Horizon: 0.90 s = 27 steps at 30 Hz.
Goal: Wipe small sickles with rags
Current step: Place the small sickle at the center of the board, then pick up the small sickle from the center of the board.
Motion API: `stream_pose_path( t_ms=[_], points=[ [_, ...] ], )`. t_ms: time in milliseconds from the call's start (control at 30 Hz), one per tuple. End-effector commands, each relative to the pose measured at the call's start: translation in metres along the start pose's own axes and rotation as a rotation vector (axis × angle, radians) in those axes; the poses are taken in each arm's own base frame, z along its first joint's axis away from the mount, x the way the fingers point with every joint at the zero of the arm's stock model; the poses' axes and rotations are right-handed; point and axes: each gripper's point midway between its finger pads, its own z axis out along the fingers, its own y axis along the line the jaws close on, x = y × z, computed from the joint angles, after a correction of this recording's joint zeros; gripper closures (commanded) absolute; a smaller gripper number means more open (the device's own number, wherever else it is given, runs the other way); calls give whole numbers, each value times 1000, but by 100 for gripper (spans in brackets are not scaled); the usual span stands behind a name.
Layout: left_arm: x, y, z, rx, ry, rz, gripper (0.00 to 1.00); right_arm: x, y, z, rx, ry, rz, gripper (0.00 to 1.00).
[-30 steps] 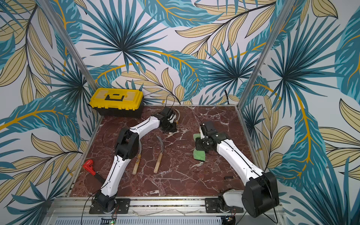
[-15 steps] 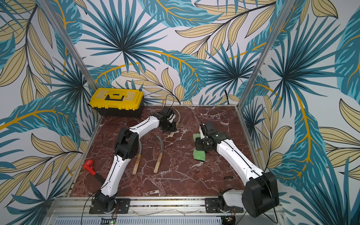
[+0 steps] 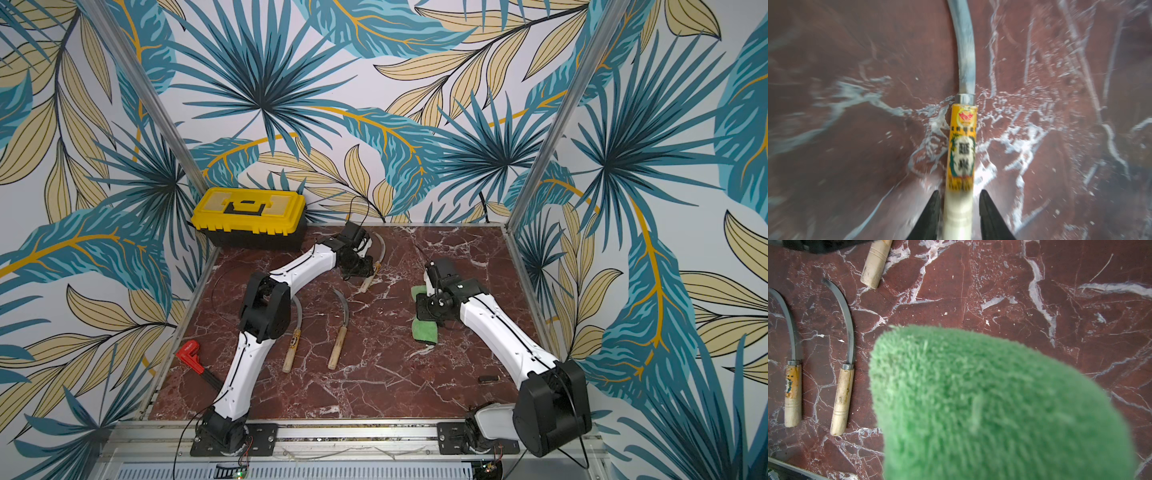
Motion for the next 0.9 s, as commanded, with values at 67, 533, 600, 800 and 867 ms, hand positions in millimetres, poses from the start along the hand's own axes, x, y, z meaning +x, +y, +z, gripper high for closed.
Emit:
stream_pose_path(
  t_ms=[67,533,600,800,867],
  points=[
    [-5,-20,-102,-16,-138,68,65,1,-5,6,36,44,35,92],
    [215,-20,-128,-92,31,50,63,13,-9,10,48,73,94,92],
    [236,-24,-131,-86,46,45,63,16,-10,10,49,76,94,92],
    [279,-16,-124,-119,104,31,62,21,-10,10,42,84,92,92],
    [285,-16,-118,-112,113,36,61,20,-9,10,39,84,93,92]
  ],
)
